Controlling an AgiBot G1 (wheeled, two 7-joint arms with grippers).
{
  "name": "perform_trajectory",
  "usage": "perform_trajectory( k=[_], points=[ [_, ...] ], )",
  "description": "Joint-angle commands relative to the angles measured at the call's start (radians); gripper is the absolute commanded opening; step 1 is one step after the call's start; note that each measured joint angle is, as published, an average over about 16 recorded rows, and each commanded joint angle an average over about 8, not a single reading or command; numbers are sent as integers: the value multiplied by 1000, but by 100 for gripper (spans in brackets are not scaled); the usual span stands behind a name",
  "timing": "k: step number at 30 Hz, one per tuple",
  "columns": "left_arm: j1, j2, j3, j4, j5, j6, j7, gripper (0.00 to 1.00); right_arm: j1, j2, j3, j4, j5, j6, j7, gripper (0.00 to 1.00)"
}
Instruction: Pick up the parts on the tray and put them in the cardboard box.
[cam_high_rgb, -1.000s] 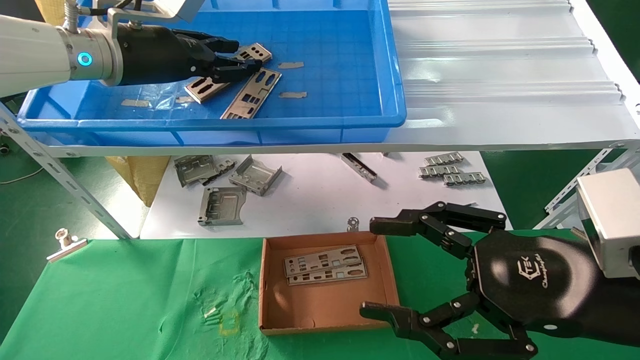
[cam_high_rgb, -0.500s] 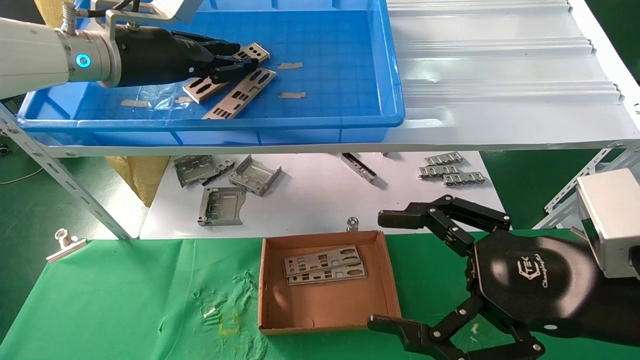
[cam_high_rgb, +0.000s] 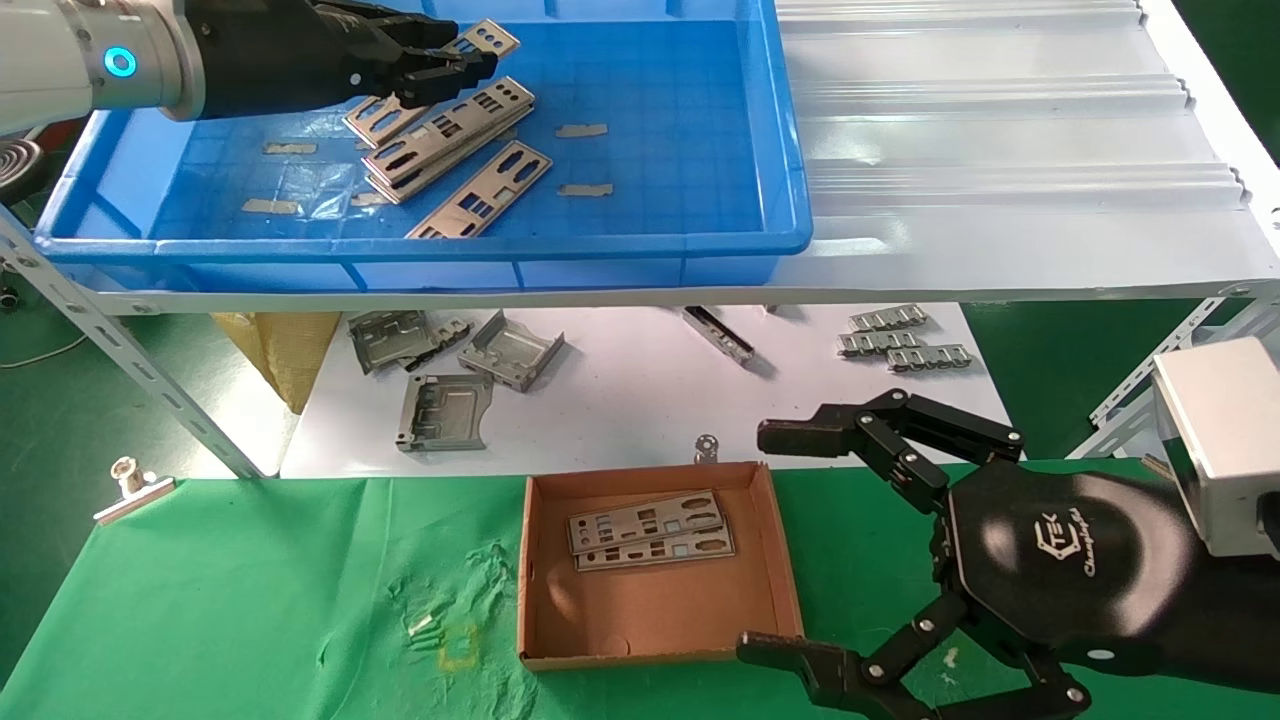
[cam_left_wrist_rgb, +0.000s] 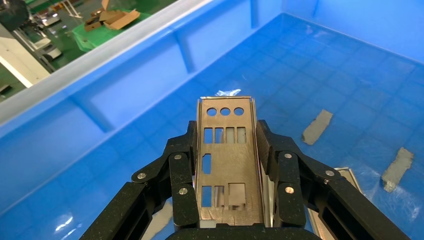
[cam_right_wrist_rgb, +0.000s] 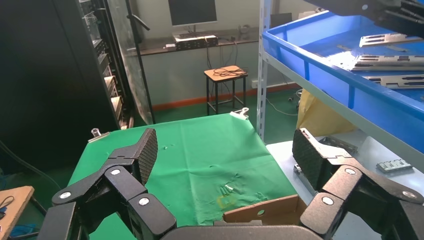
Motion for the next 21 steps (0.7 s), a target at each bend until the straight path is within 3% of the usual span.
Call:
perform_trajectory(
  k=[1,11,16,21],
  points=[
    [-5,-3,-2,0,-2,-1,2,0,0,0,0,0,0,0,0,100],
    [-18,-20,-10,-5,-15,81,15,0,0,0,0,0,0,0,0,100],
    [-22,-46,-16,-20,-25,229,33,0,0,0,0,0,0,0,0,100],
    [-16,-83,-24,-41,-43,452,71,0,0,0,0,0,0,0,0,100]
  ],
)
